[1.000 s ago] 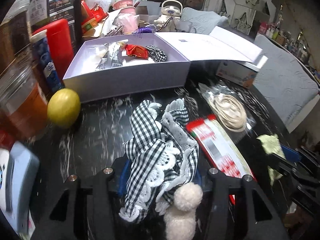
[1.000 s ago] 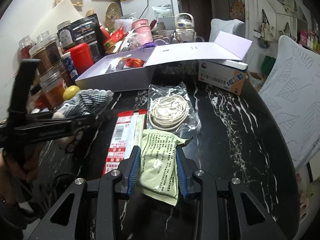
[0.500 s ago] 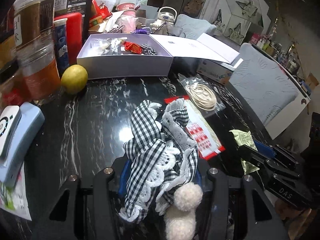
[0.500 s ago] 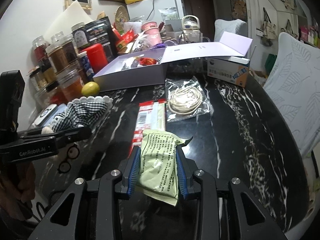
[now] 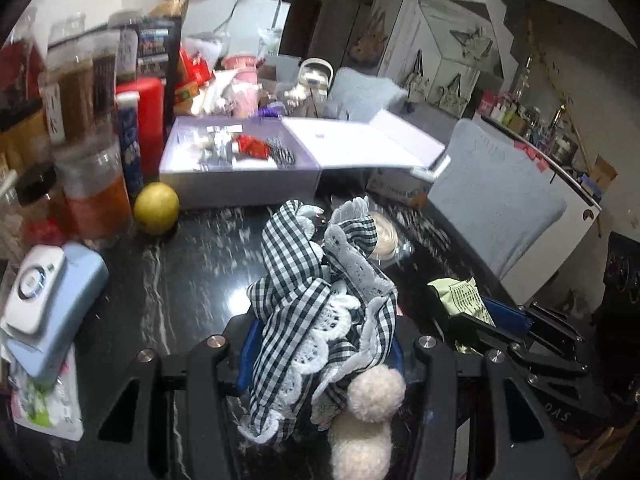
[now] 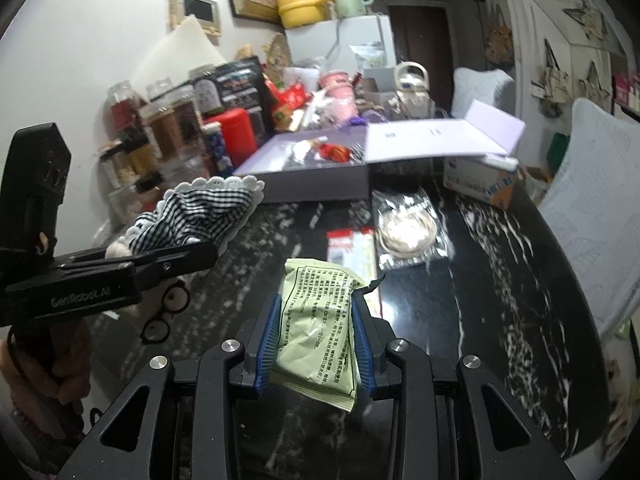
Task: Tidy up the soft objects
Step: 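Lift and carry the gingham lace item and green sachet toward the gift box with both grippers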
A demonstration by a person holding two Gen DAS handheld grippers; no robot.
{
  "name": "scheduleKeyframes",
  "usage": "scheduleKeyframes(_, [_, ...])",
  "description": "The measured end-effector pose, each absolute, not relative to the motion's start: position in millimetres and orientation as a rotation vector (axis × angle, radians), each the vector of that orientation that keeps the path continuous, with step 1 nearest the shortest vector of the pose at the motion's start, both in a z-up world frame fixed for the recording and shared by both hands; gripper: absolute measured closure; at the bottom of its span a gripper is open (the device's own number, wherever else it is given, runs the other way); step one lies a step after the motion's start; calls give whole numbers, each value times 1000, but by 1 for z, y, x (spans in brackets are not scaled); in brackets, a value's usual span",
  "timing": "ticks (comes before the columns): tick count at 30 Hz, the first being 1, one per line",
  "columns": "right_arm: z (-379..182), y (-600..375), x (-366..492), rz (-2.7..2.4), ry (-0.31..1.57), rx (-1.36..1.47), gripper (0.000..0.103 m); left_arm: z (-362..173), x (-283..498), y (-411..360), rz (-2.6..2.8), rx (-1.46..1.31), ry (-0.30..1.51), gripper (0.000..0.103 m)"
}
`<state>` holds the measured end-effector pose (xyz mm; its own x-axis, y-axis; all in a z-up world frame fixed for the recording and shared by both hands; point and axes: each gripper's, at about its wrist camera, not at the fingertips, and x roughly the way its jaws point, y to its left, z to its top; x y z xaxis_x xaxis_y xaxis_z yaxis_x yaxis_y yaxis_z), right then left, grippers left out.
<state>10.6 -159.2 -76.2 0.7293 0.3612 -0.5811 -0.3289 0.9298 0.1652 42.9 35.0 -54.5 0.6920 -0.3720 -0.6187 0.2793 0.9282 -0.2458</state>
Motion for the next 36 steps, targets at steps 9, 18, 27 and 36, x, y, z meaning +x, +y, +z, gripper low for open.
scheduleKeyframes(9, [-37, -155, 30, 438, 571, 28, 69, -9, 52, 41, -321, -101, 605, 53])
scheduleKeyframes(18, [2, -153, 73, 482, 507, 19, 69, 26, 86, 45, -315, -92, 521, 53])
scheduleKeyframes(27, [37, -140, 122, 507, 426, -20, 69, 46, 142, 50, -297, -101, 461, 53])
scheduleKeyframes(36, [52, -125, 186, 531, 411, -54, 69, 49, 209, 57, -247, -88, 459, 53])
